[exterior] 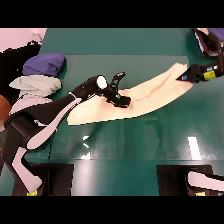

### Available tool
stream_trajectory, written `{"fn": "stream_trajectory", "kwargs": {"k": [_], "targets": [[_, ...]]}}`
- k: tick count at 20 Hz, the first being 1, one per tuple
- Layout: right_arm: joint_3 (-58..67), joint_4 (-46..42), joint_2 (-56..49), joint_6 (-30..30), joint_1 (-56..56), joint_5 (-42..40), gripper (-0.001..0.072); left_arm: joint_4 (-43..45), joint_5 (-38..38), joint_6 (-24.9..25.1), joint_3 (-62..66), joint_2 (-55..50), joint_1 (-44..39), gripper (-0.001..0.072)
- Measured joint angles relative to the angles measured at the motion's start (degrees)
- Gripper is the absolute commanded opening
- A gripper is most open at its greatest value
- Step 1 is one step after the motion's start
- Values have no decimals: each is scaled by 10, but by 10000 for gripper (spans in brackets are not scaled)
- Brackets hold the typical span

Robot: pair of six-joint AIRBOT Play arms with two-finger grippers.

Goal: Fold the shirts.

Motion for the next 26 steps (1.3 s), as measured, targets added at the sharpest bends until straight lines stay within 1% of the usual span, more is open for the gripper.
{"fn": "stream_trajectory", "kwargs": {"k": [5, 9, 11, 14, 18, 19, 20, 21, 22, 25, 26], "targets": [[65, 2, 10, 28, 85, -4, 15, -5, 10, -4, 7, -11, -4, 25], [90, 2, 12, 37, 150, -25, 14, -6, -8, -5, 19, -5, 24, 23], [96, 2, 9, 39, 186, -45, 15, 1, -24, -6, 25, 12, 53, 23], [109, 2, -13, 41, 250, -79, 16, 42, -42, -6, 30, 67, 111, 24], [158, 2, -96, 37, 365, -141, 22, 115, -66, -6, 32, 169, 211, 25], [175, 2, -123, 34, 394, -152, 134, 136, -74, -6, 32, 195, 237, 25], [194, 2, -151, 30, 422, -160, 388, 159, -83, -6, 32, 219, 261, 25], [216, 2, -182, 26, 450, -169, 566, 177, -94, -5, 32, 239, 281, 25], [238, 3, -211, 23, 476, -174, 582, 191, -104, -5, 32, 257, 301, 26], [284, -4, -268, 17, 519, -180, 574, 219, -135, -4, 32, 295, 348, 26], [285, -15, -274, 16, 522, -176, 554, 223, -144, -4, 32, 301, 358, 26]]}}
